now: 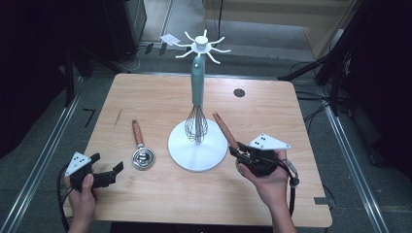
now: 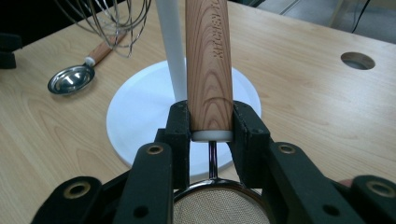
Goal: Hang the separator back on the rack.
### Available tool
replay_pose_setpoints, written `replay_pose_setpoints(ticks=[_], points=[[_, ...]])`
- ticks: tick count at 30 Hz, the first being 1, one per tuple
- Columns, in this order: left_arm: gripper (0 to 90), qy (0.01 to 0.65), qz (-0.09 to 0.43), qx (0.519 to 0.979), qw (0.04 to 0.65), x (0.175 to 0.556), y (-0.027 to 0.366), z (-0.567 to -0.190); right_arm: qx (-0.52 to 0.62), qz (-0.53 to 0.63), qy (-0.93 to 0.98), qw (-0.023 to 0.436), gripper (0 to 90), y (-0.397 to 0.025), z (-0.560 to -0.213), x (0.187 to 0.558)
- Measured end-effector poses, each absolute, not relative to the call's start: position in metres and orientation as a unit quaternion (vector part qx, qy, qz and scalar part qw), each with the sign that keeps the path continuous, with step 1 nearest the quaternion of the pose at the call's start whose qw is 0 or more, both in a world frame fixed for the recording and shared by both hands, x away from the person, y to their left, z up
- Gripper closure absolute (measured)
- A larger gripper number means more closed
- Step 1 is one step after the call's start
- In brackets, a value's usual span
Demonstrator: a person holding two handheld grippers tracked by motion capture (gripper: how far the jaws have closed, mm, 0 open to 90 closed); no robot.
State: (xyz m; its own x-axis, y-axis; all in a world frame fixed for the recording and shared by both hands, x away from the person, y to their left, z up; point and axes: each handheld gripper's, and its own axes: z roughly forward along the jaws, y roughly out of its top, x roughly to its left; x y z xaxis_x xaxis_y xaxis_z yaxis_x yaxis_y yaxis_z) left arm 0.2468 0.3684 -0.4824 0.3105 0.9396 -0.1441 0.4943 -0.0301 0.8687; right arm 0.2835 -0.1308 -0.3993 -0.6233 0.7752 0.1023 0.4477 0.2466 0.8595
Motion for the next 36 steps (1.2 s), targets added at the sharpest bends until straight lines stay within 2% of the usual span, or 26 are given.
replay_pose_setpoints(ticks=[12, 36], points=[[0.0, 0.532, 0.249, 0.674, 0.449, 0.247, 0.368, -0.482, 0.395, 0.504, 0.741, 0.205, 72.0, -0.131, -0.386, 0.276], [0.0, 0.532, 0.249, 0.673, 0.449, 0.247, 0.368, -0.482, 0.387, 0.542, 0.721, 0.194, 71.8, -0.132, -0.373, 0.268]])
